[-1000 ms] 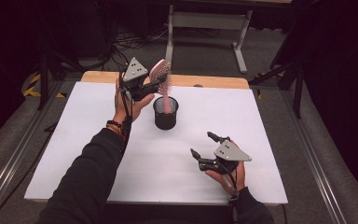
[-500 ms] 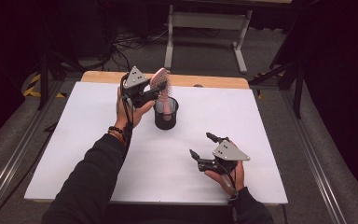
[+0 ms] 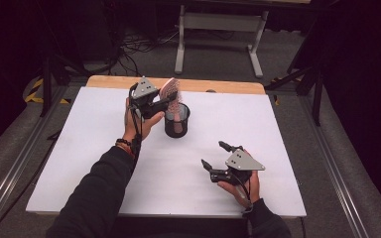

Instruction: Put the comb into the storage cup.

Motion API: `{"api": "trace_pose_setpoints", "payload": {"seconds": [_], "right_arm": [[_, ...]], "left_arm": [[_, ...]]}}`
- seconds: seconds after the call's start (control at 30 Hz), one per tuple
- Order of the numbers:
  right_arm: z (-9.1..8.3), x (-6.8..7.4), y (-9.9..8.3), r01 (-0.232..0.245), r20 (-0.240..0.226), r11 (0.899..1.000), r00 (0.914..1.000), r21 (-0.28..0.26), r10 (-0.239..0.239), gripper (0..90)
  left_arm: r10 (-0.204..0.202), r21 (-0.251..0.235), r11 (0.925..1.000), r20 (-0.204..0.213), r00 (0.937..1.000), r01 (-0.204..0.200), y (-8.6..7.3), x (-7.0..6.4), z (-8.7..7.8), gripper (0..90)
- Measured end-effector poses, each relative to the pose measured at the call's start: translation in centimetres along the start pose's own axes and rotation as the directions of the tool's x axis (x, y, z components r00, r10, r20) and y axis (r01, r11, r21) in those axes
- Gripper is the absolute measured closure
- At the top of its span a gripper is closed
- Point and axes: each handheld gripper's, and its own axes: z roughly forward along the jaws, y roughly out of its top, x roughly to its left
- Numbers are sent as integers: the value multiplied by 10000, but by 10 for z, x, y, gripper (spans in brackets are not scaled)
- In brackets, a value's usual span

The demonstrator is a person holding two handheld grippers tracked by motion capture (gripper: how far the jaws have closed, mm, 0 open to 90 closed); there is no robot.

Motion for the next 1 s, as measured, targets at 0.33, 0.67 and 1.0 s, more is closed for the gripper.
{"api": "trace_pose_setpoints", "payload": {"seconds": [0.33,0.67,1.0], "right_arm": [[0,0,0,-23,67,10000,10000,-27,23,171],[1,0,0,-10,-2,10000,10000,48,10,170],[2,0,-1,12,-46,9999,10000,137,-12,166]], "left_arm": [[-171,-90,9998,-91,9998,170,-8,1,2,630],[-94,36,9999,-224,9997,95,-9,2,2,618],[-214,269,9994,-801,9966,236,-12,9,0,574]]}}
